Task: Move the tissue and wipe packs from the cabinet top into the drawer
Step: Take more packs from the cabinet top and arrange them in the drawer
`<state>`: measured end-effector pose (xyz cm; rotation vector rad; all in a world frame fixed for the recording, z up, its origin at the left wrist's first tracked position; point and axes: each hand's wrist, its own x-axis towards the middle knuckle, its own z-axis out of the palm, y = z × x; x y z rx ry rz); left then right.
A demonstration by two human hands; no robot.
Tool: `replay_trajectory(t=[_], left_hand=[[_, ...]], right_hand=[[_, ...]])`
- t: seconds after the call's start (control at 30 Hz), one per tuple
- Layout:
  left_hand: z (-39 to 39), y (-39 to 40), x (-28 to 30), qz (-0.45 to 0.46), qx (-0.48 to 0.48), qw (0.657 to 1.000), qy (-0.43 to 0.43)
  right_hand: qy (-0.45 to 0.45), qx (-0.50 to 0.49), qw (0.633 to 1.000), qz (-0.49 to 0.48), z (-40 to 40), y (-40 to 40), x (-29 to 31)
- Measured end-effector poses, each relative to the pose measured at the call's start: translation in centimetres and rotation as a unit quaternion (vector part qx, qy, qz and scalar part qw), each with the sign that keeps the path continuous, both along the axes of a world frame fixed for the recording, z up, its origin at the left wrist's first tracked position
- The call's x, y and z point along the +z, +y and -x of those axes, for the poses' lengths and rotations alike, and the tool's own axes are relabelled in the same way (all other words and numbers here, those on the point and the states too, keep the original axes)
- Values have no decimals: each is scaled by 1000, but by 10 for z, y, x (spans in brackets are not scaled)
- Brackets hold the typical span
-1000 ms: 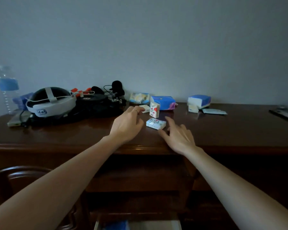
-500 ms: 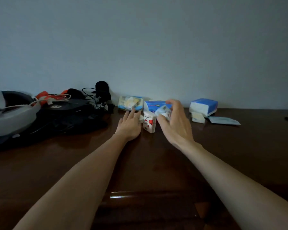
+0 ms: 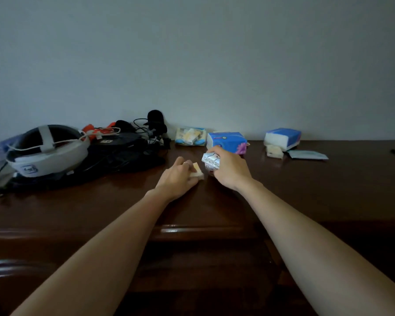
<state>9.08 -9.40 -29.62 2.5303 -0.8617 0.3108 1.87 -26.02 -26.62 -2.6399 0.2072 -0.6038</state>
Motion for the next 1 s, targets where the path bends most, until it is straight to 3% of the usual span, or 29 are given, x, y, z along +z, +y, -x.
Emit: replay_trajectory(t=[0.1,0.2,0.33,0.4,0.47,0.53,0.6,0.67,0.9,1.0], left_hand=[[55,27,1,31,-21,999,2],[113,51,-6,80,-39,996,12],[195,76,-40,52,-80,989,-116],[233,83,-78,50,-87,984,-146],[267,87,-130,52,-70,990,-110],[290,94,-189,43,-45,998,-9],[304,107,-249,19,-19,992,119],[311,123,-298,-9,-3,979,203],[309,141,-382,-49,32,954,295],[310,138,-400,-62,11,950,305]], right_hand=[[-29,4,999,-27,57,16,-9],[-121,24,985,-120,117,34,-26],[-308,42,935,-173,204,53,-79],[-300,33,937,-176,243,56,-126],[-204,28,961,-187,275,53,-181],[-23,13,973,-229,299,47,-236],[170,-8,958,-230,316,41,-289],[297,-3,936,-187,322,38,-331],[492,54,844,-207,285,63,-439],[502,47,852,-138,291,64,-478]])
